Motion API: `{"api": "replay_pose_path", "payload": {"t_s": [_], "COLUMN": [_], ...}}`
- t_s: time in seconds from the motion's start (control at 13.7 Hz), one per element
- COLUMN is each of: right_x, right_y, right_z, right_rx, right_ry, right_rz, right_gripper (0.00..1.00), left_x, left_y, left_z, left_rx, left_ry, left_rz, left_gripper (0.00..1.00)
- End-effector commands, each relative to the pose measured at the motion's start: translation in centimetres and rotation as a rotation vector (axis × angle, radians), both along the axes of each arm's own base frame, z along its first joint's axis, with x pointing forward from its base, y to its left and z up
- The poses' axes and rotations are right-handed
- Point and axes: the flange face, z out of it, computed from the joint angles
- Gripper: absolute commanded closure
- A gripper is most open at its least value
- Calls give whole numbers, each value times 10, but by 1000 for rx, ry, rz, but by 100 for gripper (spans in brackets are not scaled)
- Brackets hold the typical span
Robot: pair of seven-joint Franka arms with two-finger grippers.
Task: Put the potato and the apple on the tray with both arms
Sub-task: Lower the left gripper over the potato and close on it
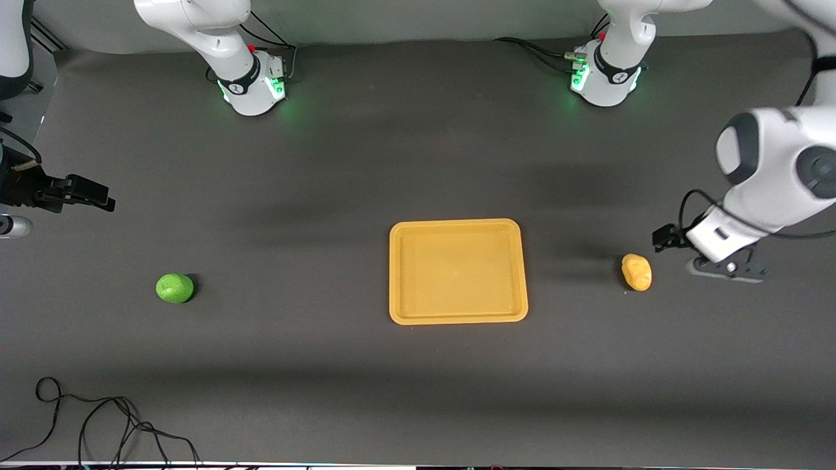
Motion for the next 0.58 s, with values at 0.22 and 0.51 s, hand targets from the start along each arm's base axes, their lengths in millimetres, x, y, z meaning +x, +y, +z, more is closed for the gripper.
{"api": "replay_pose_path", "payload": {"t_s": [0.22, 0.51], "right_x": [-3, -3], "right_y": [-2, -3], "right_z": [3, 3], "right_rx": [16, 16], "right_ry": [-14, -14], "right_rz": [-25, -27], "right_gripper": [0, 0], "left_x": [8, 18], "left_y": [12, 2], "left_z": [-89, -108], "left_rx": [-19, -123], "left_ry": [67, 55], "left_rz": [-16, 66], "left_gripper": [16, 18]}}
